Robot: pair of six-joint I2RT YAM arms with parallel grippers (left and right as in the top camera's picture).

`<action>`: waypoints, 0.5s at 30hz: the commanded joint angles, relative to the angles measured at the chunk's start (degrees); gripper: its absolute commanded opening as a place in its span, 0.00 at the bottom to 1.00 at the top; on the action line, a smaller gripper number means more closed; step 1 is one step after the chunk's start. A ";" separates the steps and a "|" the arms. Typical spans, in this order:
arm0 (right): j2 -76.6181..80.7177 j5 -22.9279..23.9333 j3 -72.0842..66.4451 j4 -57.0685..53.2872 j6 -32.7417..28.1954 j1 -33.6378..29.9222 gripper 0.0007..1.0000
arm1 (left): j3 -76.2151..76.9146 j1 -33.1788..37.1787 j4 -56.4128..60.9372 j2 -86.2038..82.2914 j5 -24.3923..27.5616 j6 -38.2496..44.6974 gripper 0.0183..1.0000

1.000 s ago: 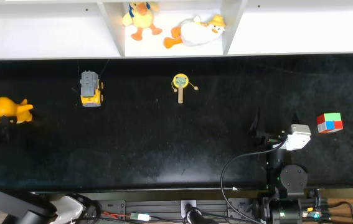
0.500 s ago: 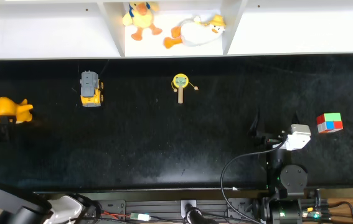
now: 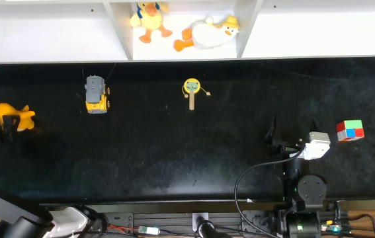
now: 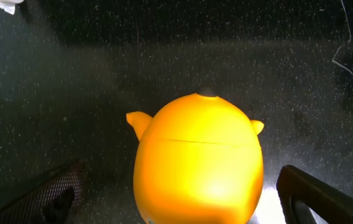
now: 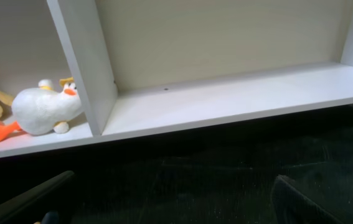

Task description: Store Toys

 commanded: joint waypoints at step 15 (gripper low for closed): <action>-0.59 -0.39 -0.79 0.22 0.24 0.02 1.00 | 1.18 -0.11 -0.26 0.63 -0.33 -1.55 0.28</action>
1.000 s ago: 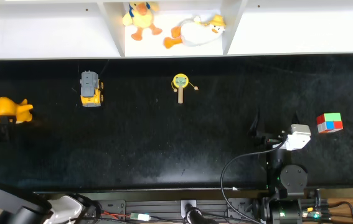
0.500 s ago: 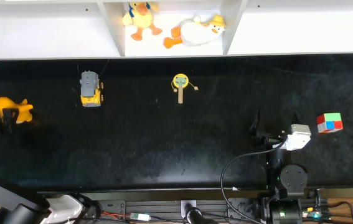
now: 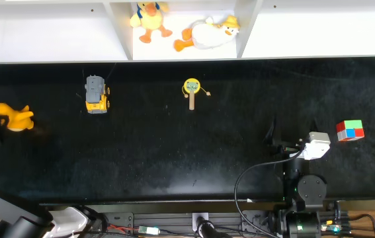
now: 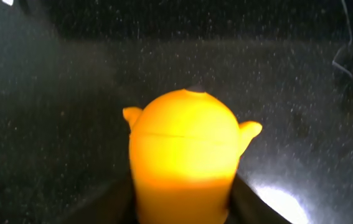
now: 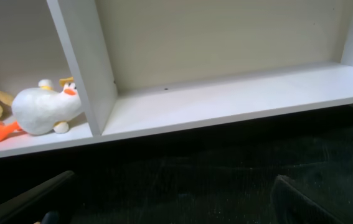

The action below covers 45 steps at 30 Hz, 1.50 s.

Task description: Store Toys

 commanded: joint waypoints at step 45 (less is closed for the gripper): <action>-0.59 -0.42 -0.79 0.20 0.24 0.02 0.99 | 17.59 -14.27 9.86 2.67 0.37 -30.53 0.08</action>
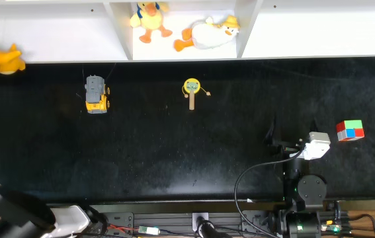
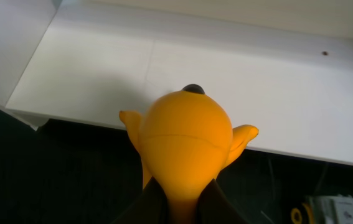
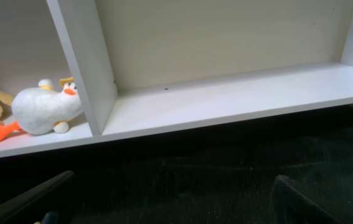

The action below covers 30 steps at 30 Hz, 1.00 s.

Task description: Store Toys

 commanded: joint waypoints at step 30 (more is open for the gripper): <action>-0.59 -0.37 -0.79 0.20 0.26 0.02 1.00 | 2.69 -8.28 11.43 7.74 -10.21 -6.36 0.13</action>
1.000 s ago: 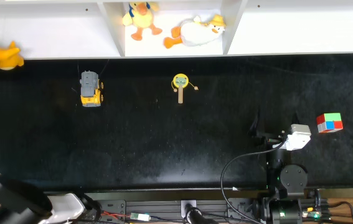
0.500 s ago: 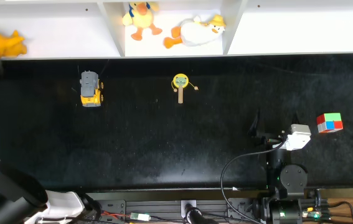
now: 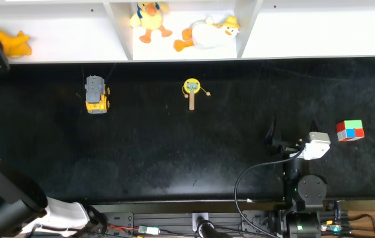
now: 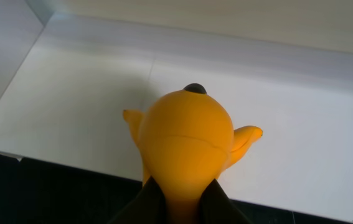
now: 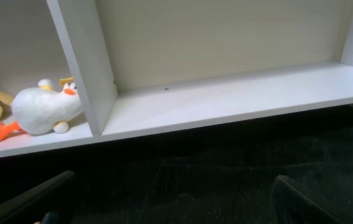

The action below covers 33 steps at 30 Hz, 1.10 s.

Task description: Store Toys

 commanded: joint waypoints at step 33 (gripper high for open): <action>-0.59 -0.39 -0.79 0.26 0.26 0.02 0.99 | 1.70 -2.40 0.39 0.59 -3.34 -1.31 0.15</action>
